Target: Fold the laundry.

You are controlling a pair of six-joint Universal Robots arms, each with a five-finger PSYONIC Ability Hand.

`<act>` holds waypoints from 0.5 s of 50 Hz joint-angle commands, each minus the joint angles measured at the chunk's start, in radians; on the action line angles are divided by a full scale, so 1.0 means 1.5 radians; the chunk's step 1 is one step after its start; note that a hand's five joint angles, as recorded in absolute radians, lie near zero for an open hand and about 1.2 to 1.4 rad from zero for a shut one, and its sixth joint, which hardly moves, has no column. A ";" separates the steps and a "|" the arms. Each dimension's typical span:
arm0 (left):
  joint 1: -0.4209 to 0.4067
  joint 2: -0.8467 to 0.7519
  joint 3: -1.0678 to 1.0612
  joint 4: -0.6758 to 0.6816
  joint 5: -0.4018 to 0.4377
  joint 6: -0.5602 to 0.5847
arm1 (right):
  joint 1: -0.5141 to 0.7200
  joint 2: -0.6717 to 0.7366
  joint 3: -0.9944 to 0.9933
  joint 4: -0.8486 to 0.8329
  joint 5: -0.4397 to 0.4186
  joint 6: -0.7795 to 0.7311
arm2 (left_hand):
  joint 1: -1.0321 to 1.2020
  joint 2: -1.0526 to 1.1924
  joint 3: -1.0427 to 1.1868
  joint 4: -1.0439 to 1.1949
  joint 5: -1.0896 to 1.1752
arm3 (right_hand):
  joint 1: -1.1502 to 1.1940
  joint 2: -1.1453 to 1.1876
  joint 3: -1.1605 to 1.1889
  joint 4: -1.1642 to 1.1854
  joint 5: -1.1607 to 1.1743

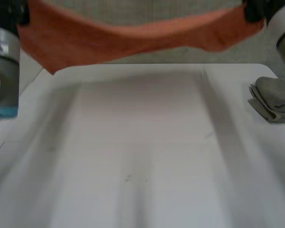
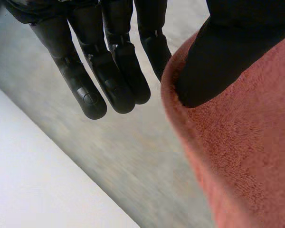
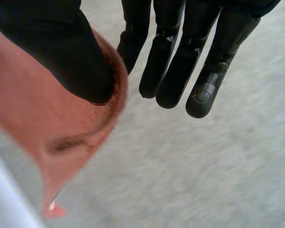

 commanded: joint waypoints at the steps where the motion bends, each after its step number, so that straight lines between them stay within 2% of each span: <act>1: 0.011 0.021 -0.240 -0.004 0.053 0.005 | -0.011 -0.080 0.346 0.007 -0.084 -0.018 | 0.167 0.131 0.133 0.129 0.167 | 0.270 0.147 0.142 0.139 0.153; 8: 0.014 -0.037 -0.348 -0.007 0.061 0.010 | -0.033 -0.066 0.532 -0.033 -0.107 -0.080 | 0.167 0.131 0.133 0.129 0.167 | 0.270 0.147 0.142 0.139 0.153; 16: 0.033 -0.085 -0.379 -0.025 0.061 0.062 | -0.079 -0.044 0.600 -0.050 -0.113 -0.115 | 0.122 0.087 0.089 0.084 0.123 | 0.270 0.147 0.142 0.139 0.153; 20: 0.040 -0.086 -0.379 -0.030 0.061 0.064 | -0.090 -0.046 0.609 -0.050 -0.117 -0.109 | -0.151 -0.187 -0.185 -0.189 -0.151 | 0.270 0.147 0.142 0.139 0.153; 21: 0.043 -0.089 -0.379 -0.030 0.061 0.064 | -0.093 -0.046 0.610 -0.050 -0.118 -0.107 | -0.309 -0.345 -0.342 -0.347 -0.308 | 0.270 0.147 0.142 0.139 0.153; 25: 0.047 -0.107 -0.372 -0.029 0.062 0.059 | -0.109 -0.047 0.615 -0.052 -0.127 -0.103 | -0.400 -0.436 -0.434 -0.439 -0.400 | 0.270 0.147 0.142 0.139 0.153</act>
